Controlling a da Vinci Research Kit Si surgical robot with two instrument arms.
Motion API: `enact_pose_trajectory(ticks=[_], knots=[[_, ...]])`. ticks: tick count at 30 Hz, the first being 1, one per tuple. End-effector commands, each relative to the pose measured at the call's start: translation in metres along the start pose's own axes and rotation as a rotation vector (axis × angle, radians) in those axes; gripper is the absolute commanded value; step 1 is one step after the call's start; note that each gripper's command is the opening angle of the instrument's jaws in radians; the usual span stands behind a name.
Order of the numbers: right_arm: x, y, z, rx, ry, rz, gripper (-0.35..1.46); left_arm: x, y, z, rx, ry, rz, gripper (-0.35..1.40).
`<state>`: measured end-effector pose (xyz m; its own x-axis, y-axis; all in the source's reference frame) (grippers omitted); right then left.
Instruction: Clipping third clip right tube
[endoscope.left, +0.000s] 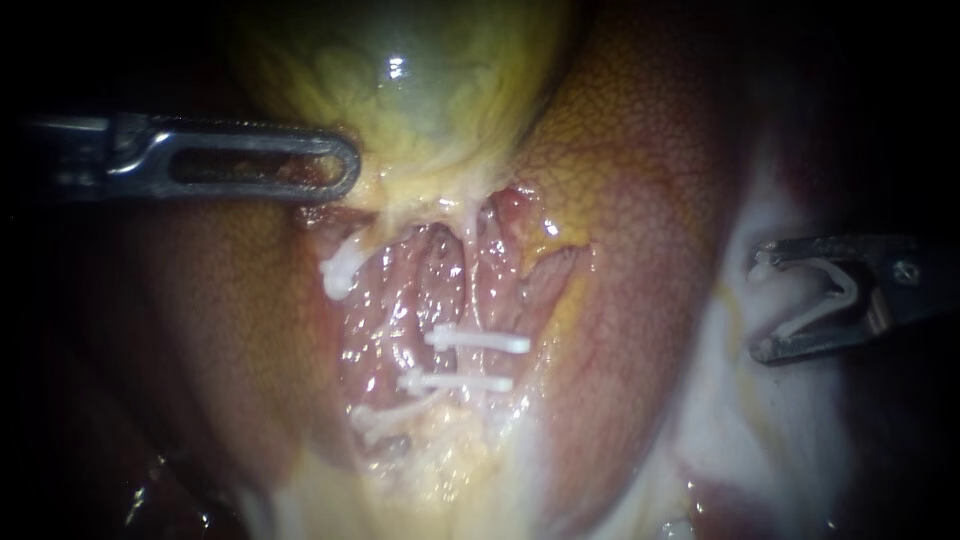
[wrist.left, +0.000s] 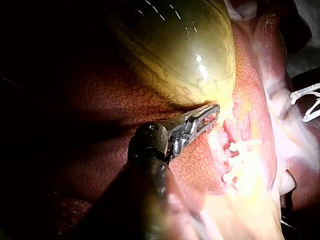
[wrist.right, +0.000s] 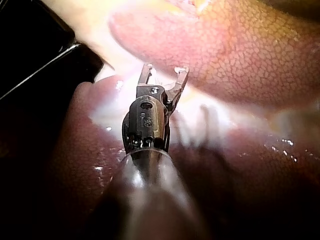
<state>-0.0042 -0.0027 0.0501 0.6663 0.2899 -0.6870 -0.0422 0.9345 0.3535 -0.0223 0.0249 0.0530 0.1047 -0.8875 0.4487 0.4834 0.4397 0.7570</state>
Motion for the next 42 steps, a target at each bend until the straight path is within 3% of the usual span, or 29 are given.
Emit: enact_pose_trajectory(ticks=[1, 5, 9, 15, 22, 33, 36, 42], knots=[[0.0, 0.0, 0.0, 0.0, 0.0, 0.0, 0.5, 0.0, 0.0, -0.0001, 0.002, 0.004, 0.0, -0.35], [0.0, 0.0, 0.0, 0.0, 0.0, 0.001, 0.5, -0.0005, 0.0, -0.0007, 0.007, 0.008, -0.001, -0.35], [0.0, 0.0, 0.0, 0.0, 0.0, 0.001, 0.5, -0.0012, 0.0001, -0.0022, 0.019, 0.016, -0.004, -0.35], [0.0, 0.0, 0.0001, -0.001, 0.0, 0.001, 0.5, -0.0027, 0.0002, -0.005, 0.004, 0.012, -0.012, -0.35], [0.0001, 0.0, 0.0002, -0.001, 0.0, 0.001, 0.5, -0.0044, 0.0001, -0.0074, -0.005, -0.017, -0.03, -0.35], [0.001, 0.0001, 0.0004, 0.034, 0.011, 0.005, 0.5, -0.0043, -0.0002, -0.0074, -0.005, -0.023, -0.031, -0.35], [0.0017, 0.0, 0.0005, 0.038, 0.053, 0.016, 0.5, -0.004, -0.0004, -0.0071, -0.008, -0.025, -0.03, -0.35], [0.0039, -0.0003, 0.0015, 0.077, 0.091, 0.065, 0.5, -0.0038, -0.0006, -0.0068, -0.011, -0.027, -0.03, -0.35]])
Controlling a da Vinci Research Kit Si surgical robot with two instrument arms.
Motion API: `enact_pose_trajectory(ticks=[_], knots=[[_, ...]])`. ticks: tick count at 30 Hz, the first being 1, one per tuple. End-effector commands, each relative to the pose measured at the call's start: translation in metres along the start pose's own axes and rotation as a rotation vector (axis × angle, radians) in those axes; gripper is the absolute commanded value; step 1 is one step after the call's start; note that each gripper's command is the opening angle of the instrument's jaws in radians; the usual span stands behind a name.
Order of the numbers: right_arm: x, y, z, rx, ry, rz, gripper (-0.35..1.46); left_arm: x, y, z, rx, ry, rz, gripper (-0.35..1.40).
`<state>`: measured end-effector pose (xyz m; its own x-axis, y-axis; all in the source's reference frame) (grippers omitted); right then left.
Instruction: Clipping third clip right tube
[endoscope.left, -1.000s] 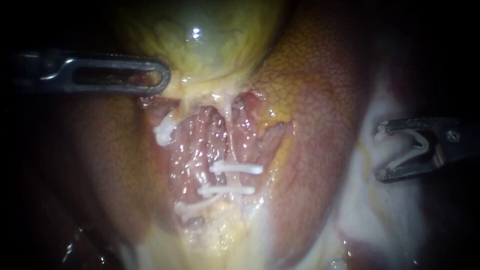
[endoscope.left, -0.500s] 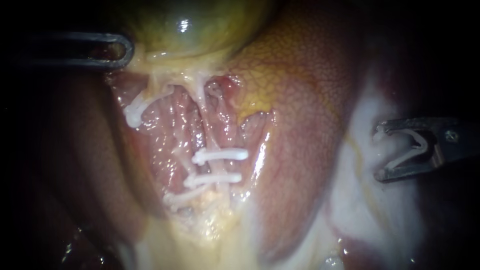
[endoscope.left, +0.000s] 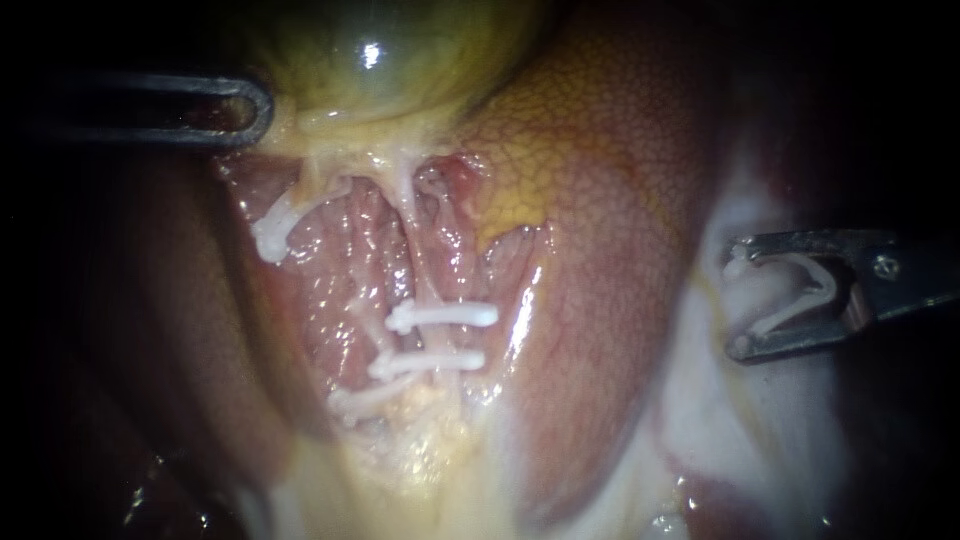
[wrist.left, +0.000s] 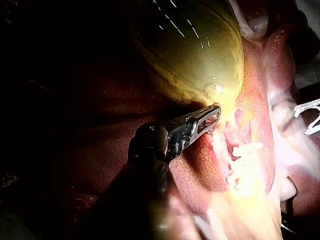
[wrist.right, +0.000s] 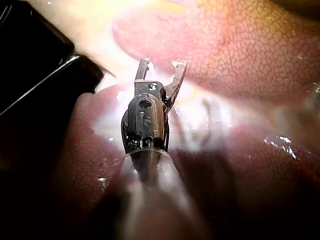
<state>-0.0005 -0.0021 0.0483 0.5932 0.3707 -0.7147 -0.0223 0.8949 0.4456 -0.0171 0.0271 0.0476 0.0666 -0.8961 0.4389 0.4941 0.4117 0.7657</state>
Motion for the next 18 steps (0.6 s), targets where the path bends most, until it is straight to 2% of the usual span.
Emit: enact_pose_trajectory(ticks=[1, 4, 12, 18], knots=[[0.0003, -0.0001, 0.0003, 0.003, 0.002, 0.012, 0.5, 0.0, 0.0, 0.0, -0.001, 0.0, 0.0, -0.35], [0.0013, -0.0002, 0.0013, 0.026, 0.021, 0.043, 0.5, 0.0, 0.0, 0.0, -0.001, 0.0, 0.0, -0.35], [0.0039, -0.0002, 0.0046, 0.079, 0.121, 0.143, 0.49, 0.0, -0.0002, 0.0001, -0.005, -0.002, 0.0, -0.35], [0.0055, -0.0001, 0.0067, 0.123, 0.181, 0.218, 0.49, 0.0, -0.0002, 0.0001, -0.005, -0.002, 0.0, -0.35]])
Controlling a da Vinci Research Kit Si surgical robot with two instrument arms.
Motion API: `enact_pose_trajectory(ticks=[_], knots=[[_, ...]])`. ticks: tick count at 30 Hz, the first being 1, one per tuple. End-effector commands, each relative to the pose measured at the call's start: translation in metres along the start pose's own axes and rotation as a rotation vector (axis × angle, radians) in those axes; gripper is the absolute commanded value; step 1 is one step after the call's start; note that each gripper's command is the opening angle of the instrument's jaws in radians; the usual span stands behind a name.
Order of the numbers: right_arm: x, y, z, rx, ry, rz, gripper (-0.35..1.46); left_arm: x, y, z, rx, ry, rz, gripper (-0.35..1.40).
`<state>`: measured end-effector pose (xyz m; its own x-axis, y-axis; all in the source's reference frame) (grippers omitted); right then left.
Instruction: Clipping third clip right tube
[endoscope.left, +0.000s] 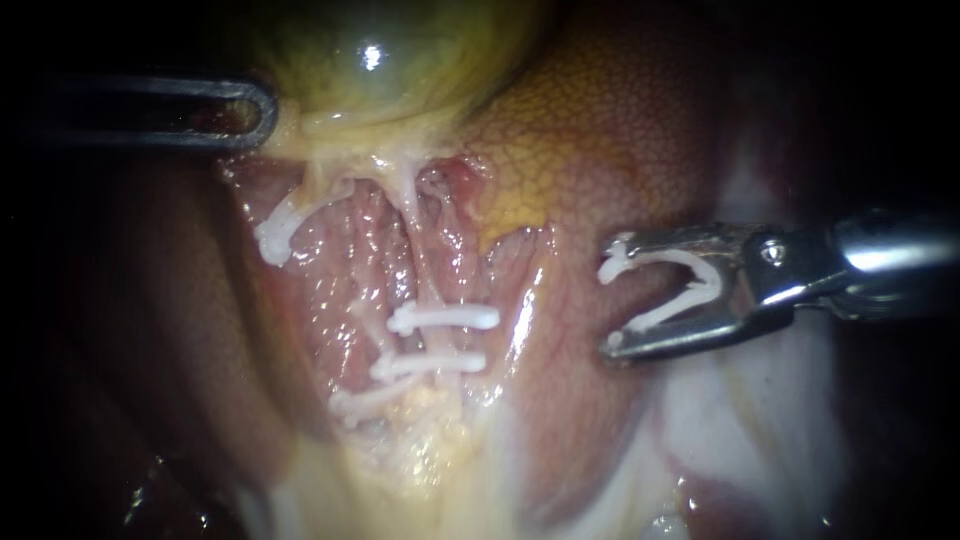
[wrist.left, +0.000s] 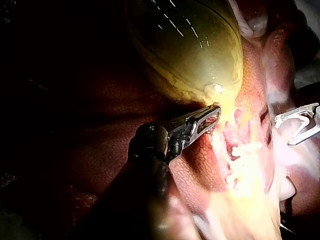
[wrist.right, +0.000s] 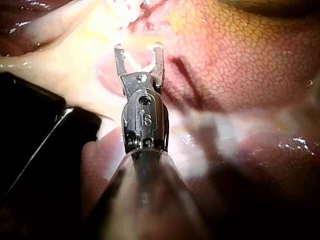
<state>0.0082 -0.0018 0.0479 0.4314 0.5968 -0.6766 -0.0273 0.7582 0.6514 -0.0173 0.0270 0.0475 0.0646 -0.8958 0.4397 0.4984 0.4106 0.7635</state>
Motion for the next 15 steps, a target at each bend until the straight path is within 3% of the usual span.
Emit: enact_pose_trajectory(ticks=[1, 10, 15], knots=[[0.0002, 0.0, 0.0003, 0.007, 0.009, 0.01, 0.49, 0.0, 0.0, 0.0, -0.001, 0.0, 0.0, -0.35], [0.002, 0.001, 0.0022, 0.098, 0.124, 0.122, 0.48, 0.0, -0.0001, 0.0, 0.001, 0.001, 0.0, -0.35], [0.0027, 0.0019, 0.0033, 0.118, 0.164, 0.169, 0.47, 0.0, -0.0001, 0.0001, 0.001, 0.001, 0.0, -0.35]])
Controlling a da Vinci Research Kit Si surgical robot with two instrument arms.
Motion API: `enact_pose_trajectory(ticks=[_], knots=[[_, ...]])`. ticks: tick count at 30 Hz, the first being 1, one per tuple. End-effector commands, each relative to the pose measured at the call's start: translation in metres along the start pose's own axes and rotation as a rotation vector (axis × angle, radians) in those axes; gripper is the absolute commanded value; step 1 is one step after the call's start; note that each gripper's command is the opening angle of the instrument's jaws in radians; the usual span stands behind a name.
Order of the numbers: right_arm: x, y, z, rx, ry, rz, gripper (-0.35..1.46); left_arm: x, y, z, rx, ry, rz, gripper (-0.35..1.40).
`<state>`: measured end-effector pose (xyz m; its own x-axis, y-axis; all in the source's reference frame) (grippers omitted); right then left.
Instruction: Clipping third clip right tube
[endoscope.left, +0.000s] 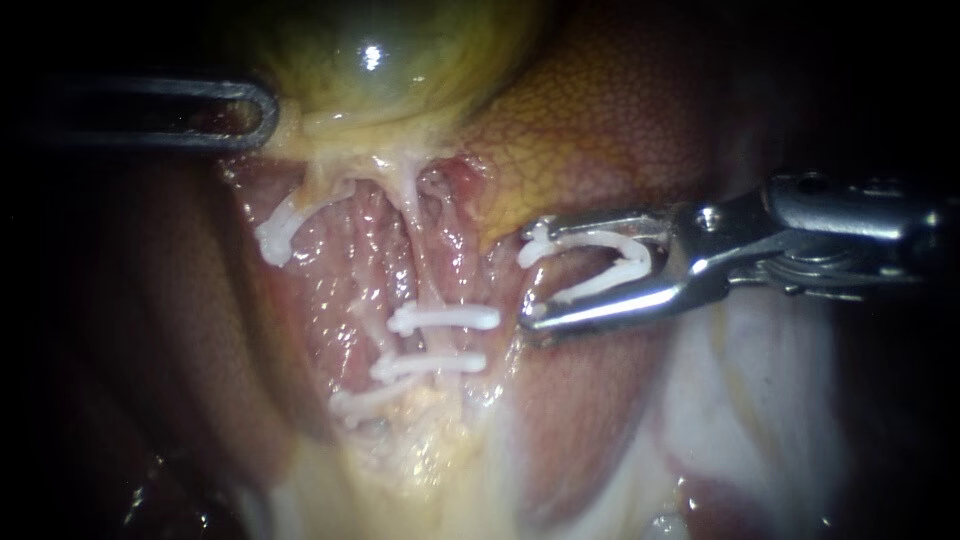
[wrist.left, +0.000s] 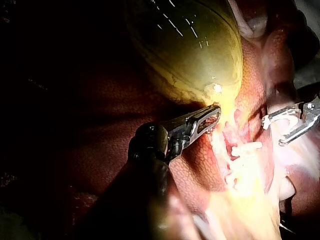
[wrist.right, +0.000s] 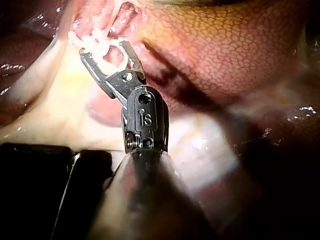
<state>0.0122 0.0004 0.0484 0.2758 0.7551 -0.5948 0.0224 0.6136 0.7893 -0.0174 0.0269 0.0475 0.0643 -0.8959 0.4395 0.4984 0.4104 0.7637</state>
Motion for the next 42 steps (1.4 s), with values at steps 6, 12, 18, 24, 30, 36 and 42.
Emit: enact_pose_trajectory(ticks=[6, 12, 18, 24, 30, 36, 42], knots=[[0.0, 0.0015, 0.0015, -0.007, 0.007, 0.033, 0.48, 0.0001, 0.0, 0.0001, 0.003, 0.002, 0.001, -0.35], [-0.0008, 0.0033, 0.0025, -0.012, 0.015, 0.068, 0.48, 0.0002, -0.0001, 0.0002, 0.003, 0.001, 0.001, -0.35], [-0.0021, 0.005, 0.0039, 0.008, 0.027, 0.1, 0.49, 0.0002, -0.0001, 0.0003, 0.005, 0.002, 0.001, -0.35], [-0.0026, 0.0067, 0.0054, 0.058, 0.074, 0.142, 0.49, 0.0003, -0.0001, 0.0003, 0.008, 0.003, 0.002, -0.35], [-0.0029, 0.0082, 0.0068, 0.114, 0.113, 0.169, 0.49, 0.0003, -0.0001, 0.0003, 0.008, 0.003, 0.002, -0.35], [-0.0043, 0.0087, 0.0077, 0.193, 0.137, 0.165, 0.47, 0.0003, -0.0001, 0.0004, 0.007, 0.003, 0.002, -0.35], [-0.0046, 0.0085, 0.0086, 0.295, 0.18, 0.156, 0.45, 0.0003, -0.0001, 0.0005, 0.007, 0.003, 0.001, -0.35]])
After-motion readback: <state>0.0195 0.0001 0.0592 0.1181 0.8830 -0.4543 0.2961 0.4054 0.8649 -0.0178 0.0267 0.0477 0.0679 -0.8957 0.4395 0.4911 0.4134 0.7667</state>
